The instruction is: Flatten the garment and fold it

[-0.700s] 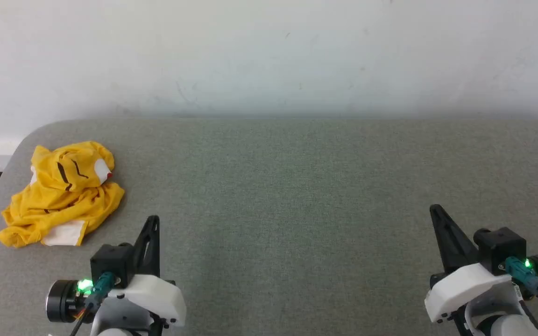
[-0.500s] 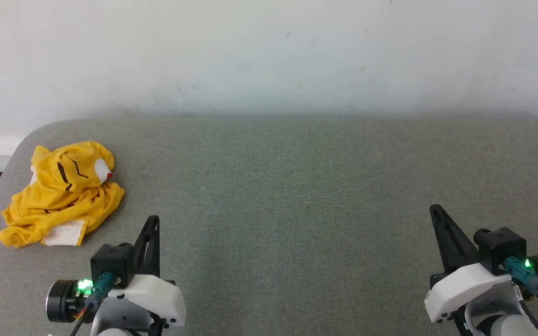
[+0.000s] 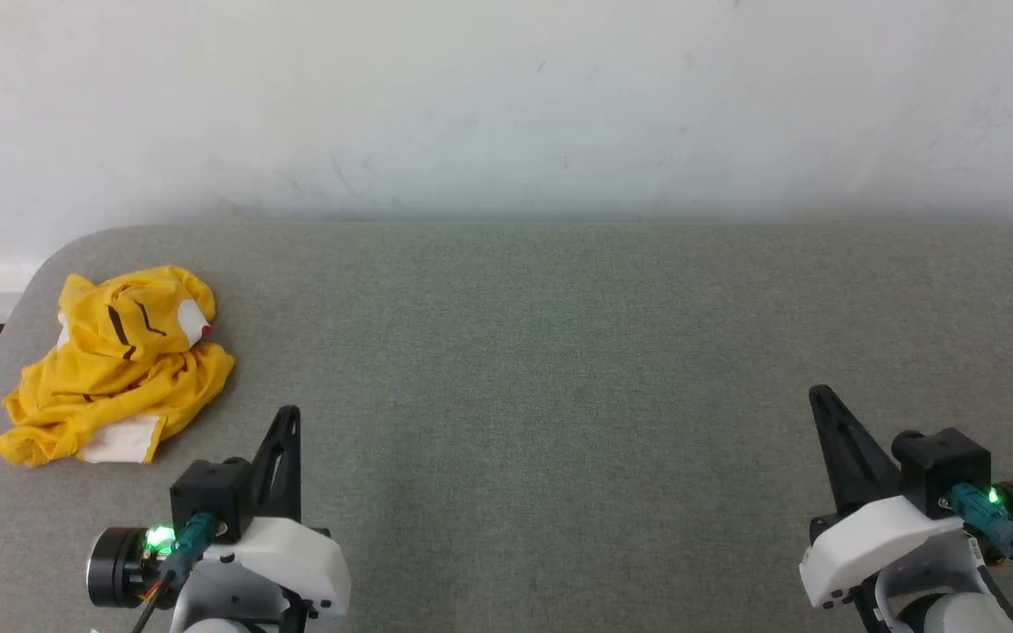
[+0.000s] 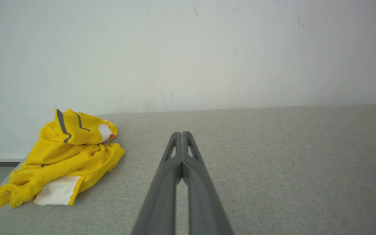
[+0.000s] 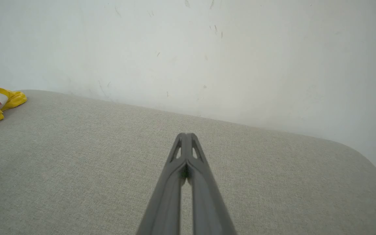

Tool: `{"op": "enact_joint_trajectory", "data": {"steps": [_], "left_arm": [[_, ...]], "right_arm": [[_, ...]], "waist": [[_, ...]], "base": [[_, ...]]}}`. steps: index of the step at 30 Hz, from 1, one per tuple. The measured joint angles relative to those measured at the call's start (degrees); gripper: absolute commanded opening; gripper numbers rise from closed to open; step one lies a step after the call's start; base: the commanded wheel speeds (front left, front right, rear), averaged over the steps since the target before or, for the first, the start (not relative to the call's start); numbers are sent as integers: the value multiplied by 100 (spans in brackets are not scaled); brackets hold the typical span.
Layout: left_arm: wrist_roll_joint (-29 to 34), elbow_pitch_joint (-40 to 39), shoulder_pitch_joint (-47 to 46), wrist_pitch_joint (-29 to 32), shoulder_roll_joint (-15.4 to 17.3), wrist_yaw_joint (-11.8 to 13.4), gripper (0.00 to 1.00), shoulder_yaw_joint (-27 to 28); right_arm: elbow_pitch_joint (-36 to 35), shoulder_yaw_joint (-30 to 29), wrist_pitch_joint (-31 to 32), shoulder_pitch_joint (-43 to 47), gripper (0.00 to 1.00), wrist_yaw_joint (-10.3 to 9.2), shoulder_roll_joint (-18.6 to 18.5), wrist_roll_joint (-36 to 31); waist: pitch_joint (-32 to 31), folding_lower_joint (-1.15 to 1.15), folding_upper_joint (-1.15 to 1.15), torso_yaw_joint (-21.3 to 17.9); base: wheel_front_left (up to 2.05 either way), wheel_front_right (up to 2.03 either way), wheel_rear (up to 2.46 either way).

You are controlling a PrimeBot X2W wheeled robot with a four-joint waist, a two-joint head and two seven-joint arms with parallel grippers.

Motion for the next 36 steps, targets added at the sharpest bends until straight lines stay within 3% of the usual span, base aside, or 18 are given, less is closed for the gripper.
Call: {"op": "enact_joint_trajectory", "data": {"steps": [5,6,36], "left_arm": [[0,0,0,0,0,0,0,0],[-1,0,1,0,2,-1,100,-2],[-165,-24,75,-266,3,-5,100,57]], "right_arm": [[0,0,0,0,0,0,0,0],[1,0,0,1,100,0,-1,2],[123,-350,-270,17,100,0,-4,219]], "waist": [[0,0,0,0],[0,0,0,0],[-10,0,0,182]], "base": [[0,0,0],[0,0,0],[0,0,0]]}}
